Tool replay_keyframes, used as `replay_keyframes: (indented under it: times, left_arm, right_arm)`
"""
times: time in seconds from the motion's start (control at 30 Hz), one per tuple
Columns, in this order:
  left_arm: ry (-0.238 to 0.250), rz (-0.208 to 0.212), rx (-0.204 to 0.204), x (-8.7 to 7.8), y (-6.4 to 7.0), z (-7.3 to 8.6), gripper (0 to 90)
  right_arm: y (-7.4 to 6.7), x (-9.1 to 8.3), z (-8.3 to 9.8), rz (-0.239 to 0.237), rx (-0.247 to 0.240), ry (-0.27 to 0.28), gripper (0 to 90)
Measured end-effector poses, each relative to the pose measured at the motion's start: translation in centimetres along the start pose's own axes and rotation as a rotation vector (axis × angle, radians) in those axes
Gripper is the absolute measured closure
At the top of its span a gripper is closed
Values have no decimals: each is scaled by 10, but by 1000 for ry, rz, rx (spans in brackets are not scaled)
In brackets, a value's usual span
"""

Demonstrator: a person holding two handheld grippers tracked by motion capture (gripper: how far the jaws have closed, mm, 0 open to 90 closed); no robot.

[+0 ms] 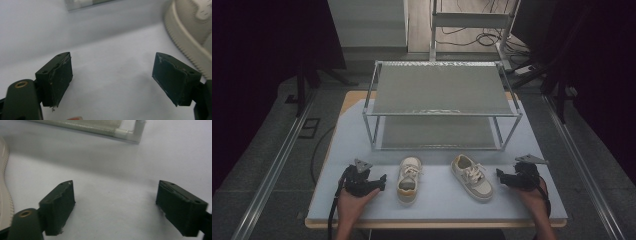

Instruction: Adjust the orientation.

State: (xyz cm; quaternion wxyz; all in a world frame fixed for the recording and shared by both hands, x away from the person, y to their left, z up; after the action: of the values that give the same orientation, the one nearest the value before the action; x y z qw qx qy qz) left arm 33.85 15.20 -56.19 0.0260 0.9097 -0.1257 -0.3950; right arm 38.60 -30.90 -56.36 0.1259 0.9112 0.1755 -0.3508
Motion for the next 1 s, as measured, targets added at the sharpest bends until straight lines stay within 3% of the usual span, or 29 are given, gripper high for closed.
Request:
replay_keyframes:
  times: [0.23,0.37,0.47,0.63,0.73,1.0]
  left_arm:
    - [41,44,2,-18,5,-9,198]
    - [34,79,-16,-29,11,-12,216]
    - [33,90,-8,-34,15,-13,217]
    - [28,103,3,-34,21,-11,216]
    - [10,106,14,-31,24,-9,215]
    - [12,120,20,-33,30,-9,215]
  right_arm:
    - [4,-15,-2,-34,40,55,263]
    - [3,-35,-11,-51,45,114,323]
    - [-4,-54,-23,-75,27,175,386]
    - [-31,-79,-43,-177,-22,244,485]
    - [-54,-87,-52,-243,-65,268,563]
    - [-121,-84,-67,-405,-197,269,790]
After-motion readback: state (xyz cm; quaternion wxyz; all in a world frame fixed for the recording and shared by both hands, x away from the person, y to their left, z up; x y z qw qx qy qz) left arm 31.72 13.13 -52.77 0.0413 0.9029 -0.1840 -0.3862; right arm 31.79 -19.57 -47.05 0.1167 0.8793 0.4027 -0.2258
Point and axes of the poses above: each handheld gripper's, and its own axes: x roughly forward along the jaws, z roughly out of its underside, y roughly to its right, the point moved 10 cm from there along x, roughly forward along the jaws, and after that the axes turned 9 degrees about -x, right-handed, at the moved point
